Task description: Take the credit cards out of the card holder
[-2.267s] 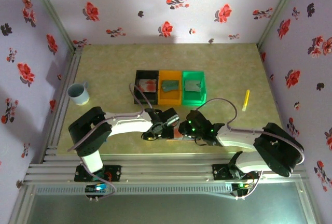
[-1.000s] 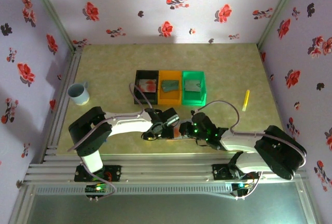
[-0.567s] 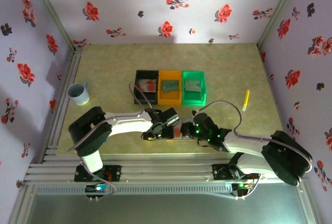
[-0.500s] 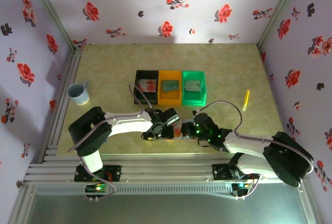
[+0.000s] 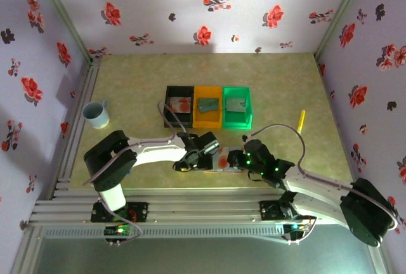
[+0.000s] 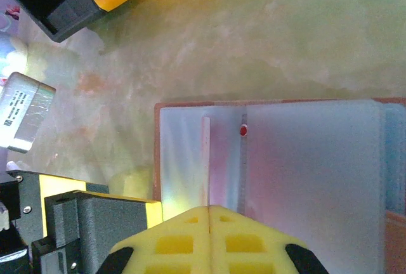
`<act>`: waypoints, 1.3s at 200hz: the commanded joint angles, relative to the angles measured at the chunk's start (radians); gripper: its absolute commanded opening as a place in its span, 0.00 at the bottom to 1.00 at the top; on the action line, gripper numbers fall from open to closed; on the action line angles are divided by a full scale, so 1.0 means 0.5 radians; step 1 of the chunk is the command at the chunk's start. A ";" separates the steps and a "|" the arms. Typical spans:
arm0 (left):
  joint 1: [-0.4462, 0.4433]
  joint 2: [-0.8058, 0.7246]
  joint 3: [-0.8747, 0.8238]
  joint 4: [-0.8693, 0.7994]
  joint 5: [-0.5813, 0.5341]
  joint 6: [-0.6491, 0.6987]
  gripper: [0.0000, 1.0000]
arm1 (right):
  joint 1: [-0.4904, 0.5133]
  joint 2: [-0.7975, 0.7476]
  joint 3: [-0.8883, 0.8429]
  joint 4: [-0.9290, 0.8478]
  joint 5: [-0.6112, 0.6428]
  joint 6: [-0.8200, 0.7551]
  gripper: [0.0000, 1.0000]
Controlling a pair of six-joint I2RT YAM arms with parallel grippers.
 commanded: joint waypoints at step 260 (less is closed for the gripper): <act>0.348 -1.273 -0.354 0.176 0.585 0.509 0.99 | -0.105 -0.610 0.008 -0.152 -0.451 -0.171 0.00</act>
